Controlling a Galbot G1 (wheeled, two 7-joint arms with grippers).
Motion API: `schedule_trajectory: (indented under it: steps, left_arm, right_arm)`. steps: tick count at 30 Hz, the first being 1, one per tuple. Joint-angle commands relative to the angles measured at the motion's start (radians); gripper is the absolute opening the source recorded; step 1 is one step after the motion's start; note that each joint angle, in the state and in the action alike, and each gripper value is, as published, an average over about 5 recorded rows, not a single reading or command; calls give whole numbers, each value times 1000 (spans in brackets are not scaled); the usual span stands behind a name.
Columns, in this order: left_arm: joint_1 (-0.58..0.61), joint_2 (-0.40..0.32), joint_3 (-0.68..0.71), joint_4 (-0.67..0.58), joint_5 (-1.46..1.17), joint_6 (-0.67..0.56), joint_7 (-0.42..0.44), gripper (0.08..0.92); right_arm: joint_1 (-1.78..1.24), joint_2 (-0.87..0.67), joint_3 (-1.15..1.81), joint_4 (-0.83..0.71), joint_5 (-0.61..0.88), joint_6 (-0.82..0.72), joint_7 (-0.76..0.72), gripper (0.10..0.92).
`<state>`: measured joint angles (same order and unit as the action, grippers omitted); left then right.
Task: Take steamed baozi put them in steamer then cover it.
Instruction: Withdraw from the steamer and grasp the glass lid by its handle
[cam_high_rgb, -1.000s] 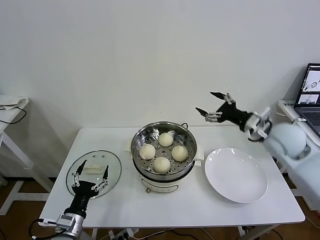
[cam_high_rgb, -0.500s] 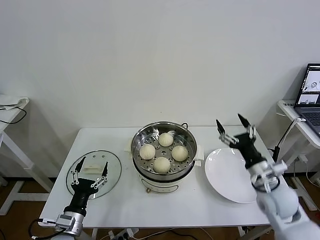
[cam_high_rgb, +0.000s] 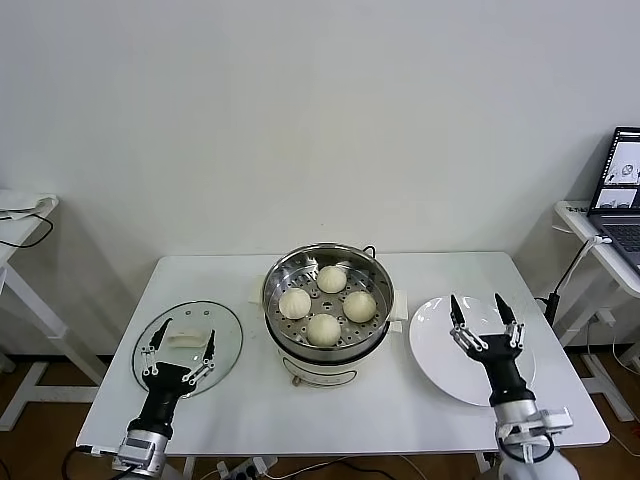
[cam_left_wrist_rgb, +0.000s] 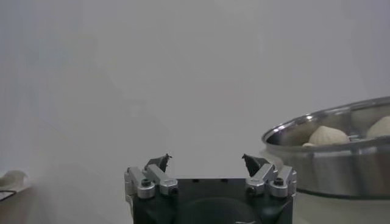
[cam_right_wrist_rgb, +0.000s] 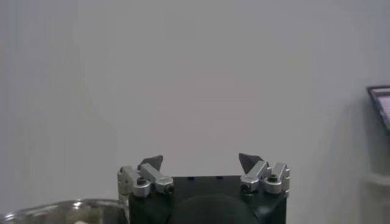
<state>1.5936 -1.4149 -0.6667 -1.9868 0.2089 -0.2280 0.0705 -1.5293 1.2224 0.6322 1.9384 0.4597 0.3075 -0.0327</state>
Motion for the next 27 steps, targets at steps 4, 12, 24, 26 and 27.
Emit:
schedule_trajectory:
  steps: [4, 12, 24, 26, 27]
  left_arm:
    - [20, 46, -54, 178, 817, -169, -226, 823]
    - [-31, 69, -111, 304, 1093, -193, -314, 823]
    - [-205, 78, -110, 482, 1170, -160, -342, 823]
    - [-229, 77, -106, 503, 1174, -157, -350, 823]
    - [-240, 77, -105, 511, 1175, -155, -353, 823]
  right_arm:
    - [-52, 75, 12, -44, -23, 51, -1, 823]
    - [-19, 79, 2, -85, -24, 50, -2, 823]
    - [-1, 88, 5, -120, -26, 52, -5, 823]
    - [1, 90, 5, -124, -26, 52, -6, 823]
    - [2, 91, 5, -127, -27, 52, -7, 823]
